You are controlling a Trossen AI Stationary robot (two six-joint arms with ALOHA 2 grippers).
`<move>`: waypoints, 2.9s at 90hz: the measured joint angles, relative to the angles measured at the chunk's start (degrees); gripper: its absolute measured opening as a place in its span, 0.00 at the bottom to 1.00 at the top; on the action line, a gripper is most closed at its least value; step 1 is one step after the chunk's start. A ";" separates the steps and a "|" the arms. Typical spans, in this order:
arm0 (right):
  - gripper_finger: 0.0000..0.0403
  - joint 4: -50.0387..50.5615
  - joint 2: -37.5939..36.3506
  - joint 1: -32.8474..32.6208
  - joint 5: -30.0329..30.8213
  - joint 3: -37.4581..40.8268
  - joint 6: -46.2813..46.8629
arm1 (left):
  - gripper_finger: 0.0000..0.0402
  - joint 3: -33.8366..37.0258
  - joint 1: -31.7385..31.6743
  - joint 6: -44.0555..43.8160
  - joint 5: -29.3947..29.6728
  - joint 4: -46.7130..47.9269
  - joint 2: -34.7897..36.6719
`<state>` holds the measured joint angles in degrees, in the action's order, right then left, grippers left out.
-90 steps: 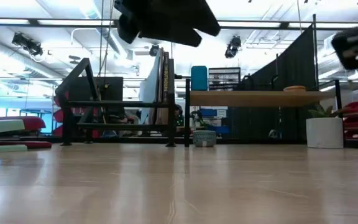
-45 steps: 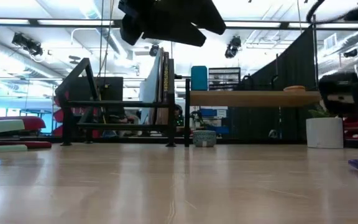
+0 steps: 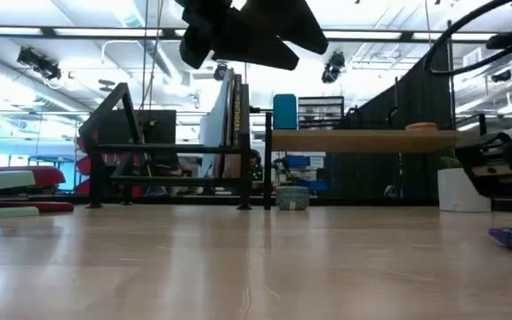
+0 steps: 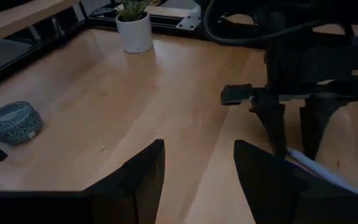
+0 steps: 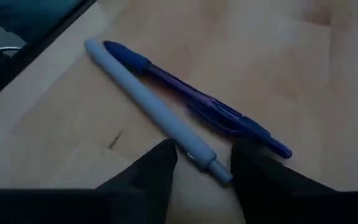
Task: Stock shelves
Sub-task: Put the purple ball pen into the pen organizer on the shelf
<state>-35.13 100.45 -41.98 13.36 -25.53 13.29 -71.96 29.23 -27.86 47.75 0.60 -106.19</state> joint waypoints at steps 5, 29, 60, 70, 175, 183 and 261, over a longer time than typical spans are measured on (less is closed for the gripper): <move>0.28 -0.38 0.95 0.00 -0.11 -0.60 -0.01 | 0.43 0.00 0.00 0.00 -0.11 0.07 0.00; 0.08 -0.95 1.96 0.26 0.80 -0.97 11.00 | 0.43 0.00 0.00 0.01 -2.01 0.53 0.00; 0.01 -0.10 0.36 -2.28 5.02 -0.85 18.03 | 0.43 0.00 0.04 0.10 -2.01 1.37 0.00; 0.00 1.95 -2.09 -3.66 7.94 -0.51 18.08 | 0.43 0.00 0.07 0.13 -2.01 1.73 0.00; 0.00 87.48 -17.62 -6.28 17.76 -41.36 44.65 | 0.43 -8.10 5.09 18.31 8.57 0.89 0.55; 0.00 100.42 -19.33 -2.56 17.82 -47.92 46.06 | 0.43 -8.17 5.93 19.94 12.69 1.22 0.55; 0.00 125.15 -7.81 81.50 -18.77 -97.27 -7.33 | 0.43 -6.54 5.98 17.93 0.72 -12.26 0.42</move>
<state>90.02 92.64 39.53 -5.41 -122.80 5.96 -78.50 35.21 -9.92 48.47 -11.66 -105.78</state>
